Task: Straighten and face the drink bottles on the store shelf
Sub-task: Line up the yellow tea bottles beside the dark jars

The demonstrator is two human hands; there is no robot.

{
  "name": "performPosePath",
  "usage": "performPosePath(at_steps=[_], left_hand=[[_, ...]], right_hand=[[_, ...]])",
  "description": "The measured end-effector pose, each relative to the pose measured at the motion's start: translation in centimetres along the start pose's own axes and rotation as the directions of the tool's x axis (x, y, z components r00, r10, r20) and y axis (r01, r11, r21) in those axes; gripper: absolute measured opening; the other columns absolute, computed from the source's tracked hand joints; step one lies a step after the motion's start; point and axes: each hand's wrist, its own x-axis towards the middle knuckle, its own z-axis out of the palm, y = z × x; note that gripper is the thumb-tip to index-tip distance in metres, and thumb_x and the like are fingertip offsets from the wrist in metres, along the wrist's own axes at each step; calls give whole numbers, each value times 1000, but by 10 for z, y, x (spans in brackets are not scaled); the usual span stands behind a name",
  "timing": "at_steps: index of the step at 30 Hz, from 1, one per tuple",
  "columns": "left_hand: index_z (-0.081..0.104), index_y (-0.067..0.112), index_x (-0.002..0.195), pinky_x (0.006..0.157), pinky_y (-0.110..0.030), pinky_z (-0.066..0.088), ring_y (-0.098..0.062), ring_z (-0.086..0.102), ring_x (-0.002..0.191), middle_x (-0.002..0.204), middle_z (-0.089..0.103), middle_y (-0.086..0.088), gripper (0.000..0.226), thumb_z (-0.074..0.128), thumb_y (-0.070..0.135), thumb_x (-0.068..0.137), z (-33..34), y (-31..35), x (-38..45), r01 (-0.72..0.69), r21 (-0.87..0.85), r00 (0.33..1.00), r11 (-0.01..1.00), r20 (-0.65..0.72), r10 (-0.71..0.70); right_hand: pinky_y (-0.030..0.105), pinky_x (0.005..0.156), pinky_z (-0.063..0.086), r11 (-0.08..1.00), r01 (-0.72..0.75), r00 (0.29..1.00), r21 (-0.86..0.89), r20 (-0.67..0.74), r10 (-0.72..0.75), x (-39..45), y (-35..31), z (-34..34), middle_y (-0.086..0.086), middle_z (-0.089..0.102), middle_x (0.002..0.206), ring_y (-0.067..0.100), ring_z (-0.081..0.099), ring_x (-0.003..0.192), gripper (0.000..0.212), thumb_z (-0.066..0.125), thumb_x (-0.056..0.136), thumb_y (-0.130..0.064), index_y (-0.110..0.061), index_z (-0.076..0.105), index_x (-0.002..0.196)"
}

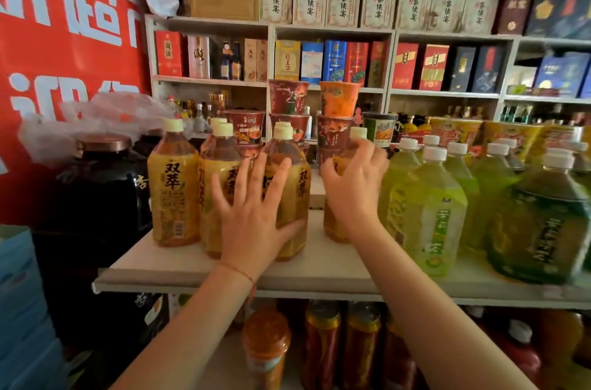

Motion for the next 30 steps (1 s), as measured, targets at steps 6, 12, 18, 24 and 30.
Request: performPosePath(at_steps=[6, 12, 18, 24, 30], left_hand=[[14, 33, 160, 119, -63, 0, -29, 19, 154, 167, 21, -6, 107, 58, 80, 74, 1, -3, -2, -15, -2, 1000, 1000, -12, 15], [7, 35, 161, 120, -63, 0, -27, 13, 155, 168, 16, -5, 107, 56, 80, 76, 4, -5, -4, -22, -1, 999, 1000, -28, 22], [6, 35, 161, 120, -62, -3, -26, 11, 156, 169, 15, -5, 101, 53, 77, 82, 3, -4, -5, -18, -22, 1000, 1000, -23, 18], [18, 34, 160, 122, -57, -6, -20, 12, 156, 168, 20, -1, 68, 37, 54, 99, 1, -10, -7, -52, -111, 998, 992, -51, 47], [51, 35, 142, 127, -43, 1, 3, 25, 148, 151, 46, 20, 48, 33, 40, 98, -33, -13, -12, 102, -710, 994, 697, 39, -106]], right_hand=[[42, 115, 29, 958, -214, 964, -193, 119, 239, 27, 15, 4, 18, 25, 153, 33, 24, 141, 95, 73, 85, -40, -4, 16, 152], [48, 106, 41, 930, -129, 959, -343, 195, 205, 34, 12, 0, 19, 30, 144, 40, 33, 131, 89, 79, 74, -54, -12, 33, 139], [46, 102, 45, 986, -33, 971, -161, 227, 70, 11, 12, -11, 13, 37, 135, 34, 39, 126, 91, 77, 75, -49, -25, 28, 147], [40, 96, 48, 995, -81, 951, -51, 294, 92, -10, -5, -37, 9, 37, 139, 29, 44, 125, 93, 73, 75, -57, -31, 25, 150], [48, 99, 46, 995, 80, 982, 65, 165, -90, -38, -48, -48, -5, 39, 119, 22, 47, 113, 88, 71, 68, -62, -35, 33, 143]])
